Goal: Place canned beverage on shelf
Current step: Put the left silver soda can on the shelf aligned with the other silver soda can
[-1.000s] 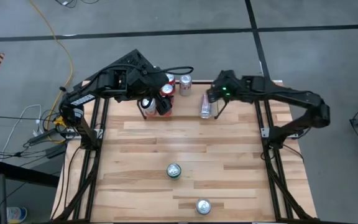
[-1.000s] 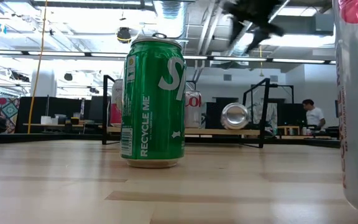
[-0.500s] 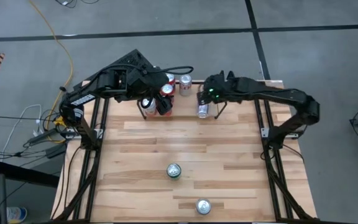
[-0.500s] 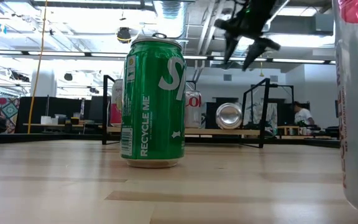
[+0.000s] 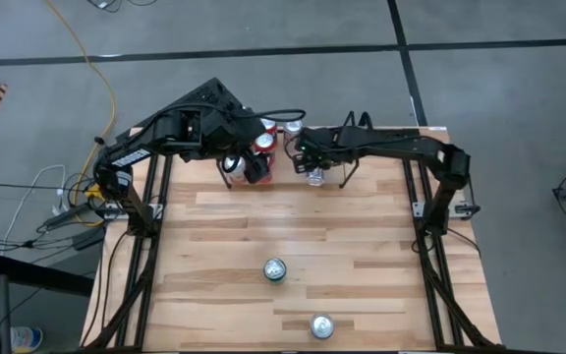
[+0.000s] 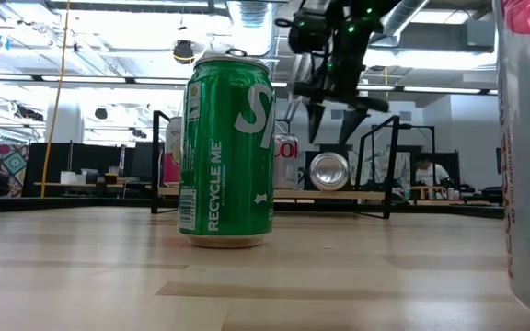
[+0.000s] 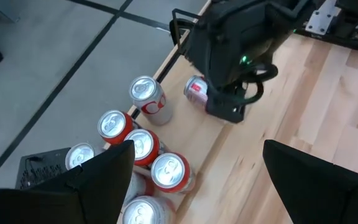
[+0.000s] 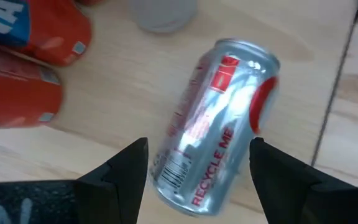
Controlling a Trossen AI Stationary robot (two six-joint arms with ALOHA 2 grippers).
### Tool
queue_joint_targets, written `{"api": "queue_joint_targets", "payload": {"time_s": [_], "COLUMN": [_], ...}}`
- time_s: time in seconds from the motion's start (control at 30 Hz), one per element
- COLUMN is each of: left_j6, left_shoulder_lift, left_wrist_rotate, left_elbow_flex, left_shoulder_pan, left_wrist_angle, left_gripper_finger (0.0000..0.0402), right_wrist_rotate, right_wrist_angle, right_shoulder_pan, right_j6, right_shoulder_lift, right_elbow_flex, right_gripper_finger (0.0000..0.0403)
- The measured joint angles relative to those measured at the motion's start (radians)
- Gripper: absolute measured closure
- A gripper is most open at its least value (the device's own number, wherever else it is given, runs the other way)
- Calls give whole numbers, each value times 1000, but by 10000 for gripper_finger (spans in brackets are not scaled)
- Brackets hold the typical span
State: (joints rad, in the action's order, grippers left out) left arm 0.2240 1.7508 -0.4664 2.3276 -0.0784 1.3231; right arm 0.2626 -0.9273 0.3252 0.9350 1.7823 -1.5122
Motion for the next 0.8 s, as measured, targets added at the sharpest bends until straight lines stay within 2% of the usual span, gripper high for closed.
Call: {"api": "queue_joint_targets", "payload": {"time_s": [0.17, 0.47, 0.7, 0.8], "left_j6": [-36, -69, -74, -82], "left_shoulder_lift": [0, 0, 0, 0], "left_wrist_rotate": [0, 0, 0, 0], "left_elbow_flex": [0, 0, 0, 0], "left_shoulder_pan": [0, 0, 0, 0], "left_wrist_angle": [5, 6, 6, 6], "left_gripper_finger": [61, 61, 61, 61], "right_wrist_rotate": [-6, -14, -159, -184], "right_wrist_angle": [-27, -20, 64, 76], "right_shoulder_pan": [-2, 26, 57, 62], "right_j6": [23, 60, 25, -15], "right_shoulder_lift": [44, 48, 108, 139], "right_elbow_flex": [-18, -19, -21, -25], "right_gripper_finger": [143, 143, 143, 142]}}
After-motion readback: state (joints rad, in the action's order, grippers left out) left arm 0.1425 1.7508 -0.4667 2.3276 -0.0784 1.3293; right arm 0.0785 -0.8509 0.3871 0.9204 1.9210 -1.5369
